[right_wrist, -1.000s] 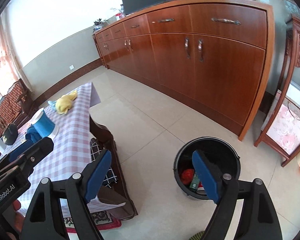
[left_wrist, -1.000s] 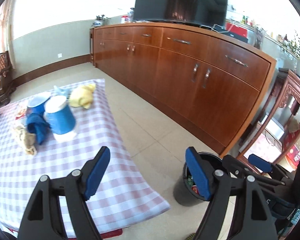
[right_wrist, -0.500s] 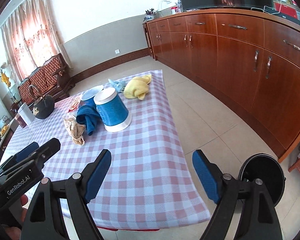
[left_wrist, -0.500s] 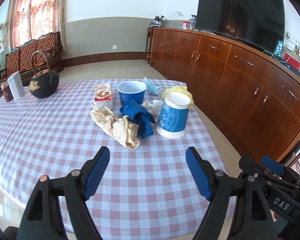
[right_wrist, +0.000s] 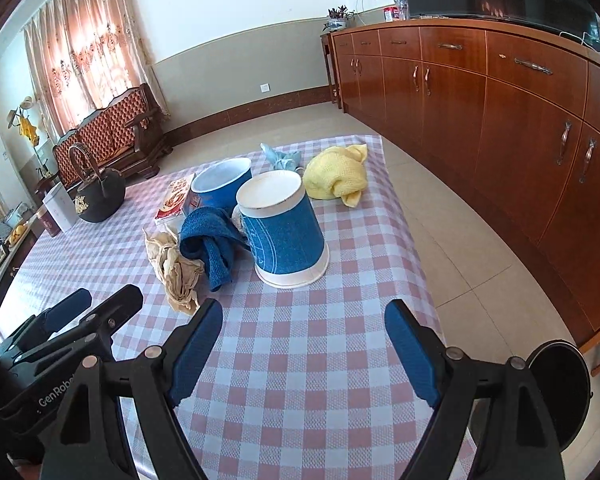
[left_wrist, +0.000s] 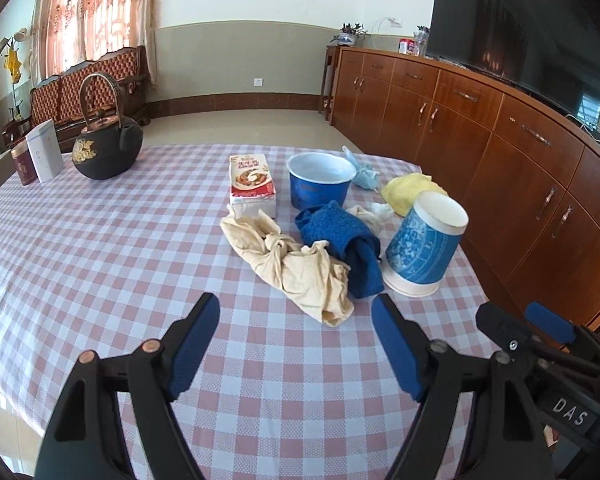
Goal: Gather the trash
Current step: 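Move both tools back toward the table, then grasp the beige cloth with the left tool while the right tool grasps the blue-and-white cup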
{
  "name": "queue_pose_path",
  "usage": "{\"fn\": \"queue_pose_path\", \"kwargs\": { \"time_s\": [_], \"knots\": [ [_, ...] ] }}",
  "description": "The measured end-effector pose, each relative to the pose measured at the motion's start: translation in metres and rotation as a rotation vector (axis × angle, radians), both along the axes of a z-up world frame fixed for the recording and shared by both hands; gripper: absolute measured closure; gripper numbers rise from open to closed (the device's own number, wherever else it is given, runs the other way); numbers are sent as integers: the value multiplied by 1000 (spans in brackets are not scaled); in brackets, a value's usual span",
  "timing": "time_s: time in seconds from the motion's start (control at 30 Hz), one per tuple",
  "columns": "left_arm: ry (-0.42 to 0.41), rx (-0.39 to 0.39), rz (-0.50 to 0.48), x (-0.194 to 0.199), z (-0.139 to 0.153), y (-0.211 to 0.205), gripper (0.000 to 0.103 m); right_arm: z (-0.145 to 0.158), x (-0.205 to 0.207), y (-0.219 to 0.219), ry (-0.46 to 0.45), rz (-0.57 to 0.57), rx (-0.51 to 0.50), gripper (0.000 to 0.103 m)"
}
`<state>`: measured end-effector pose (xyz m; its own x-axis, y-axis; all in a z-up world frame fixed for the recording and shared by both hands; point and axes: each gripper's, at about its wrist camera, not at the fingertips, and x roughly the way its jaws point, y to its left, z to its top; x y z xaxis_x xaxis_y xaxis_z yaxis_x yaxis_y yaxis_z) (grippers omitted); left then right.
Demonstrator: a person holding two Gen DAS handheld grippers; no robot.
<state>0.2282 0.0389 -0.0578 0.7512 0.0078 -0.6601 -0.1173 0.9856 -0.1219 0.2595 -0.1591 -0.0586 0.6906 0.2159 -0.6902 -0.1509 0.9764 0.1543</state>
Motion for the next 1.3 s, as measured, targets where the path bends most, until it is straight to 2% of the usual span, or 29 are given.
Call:
{"fn": "queue_pose_path", "kwargs": {
  "time_s": [0.73, 0.9, 1.2, 1.3],
  "knots": [
    [55, -42, -6, 46, -21, 10, 24, -18, 77, 25, 22, 52, -7, 17],
    [66, 3, 2, 51, -26, 8, 23, -23, 88, 28, 30, 42, -7, 17],
    [81, 46, 79, 48, -36, 44, 23, -27, 93, 26, 42, 29, 8, 17],
    [64, 1, 80, 43, -31, 52, 23, -27, 92, 28, 40, 33, 11, 17]
  ]
}}
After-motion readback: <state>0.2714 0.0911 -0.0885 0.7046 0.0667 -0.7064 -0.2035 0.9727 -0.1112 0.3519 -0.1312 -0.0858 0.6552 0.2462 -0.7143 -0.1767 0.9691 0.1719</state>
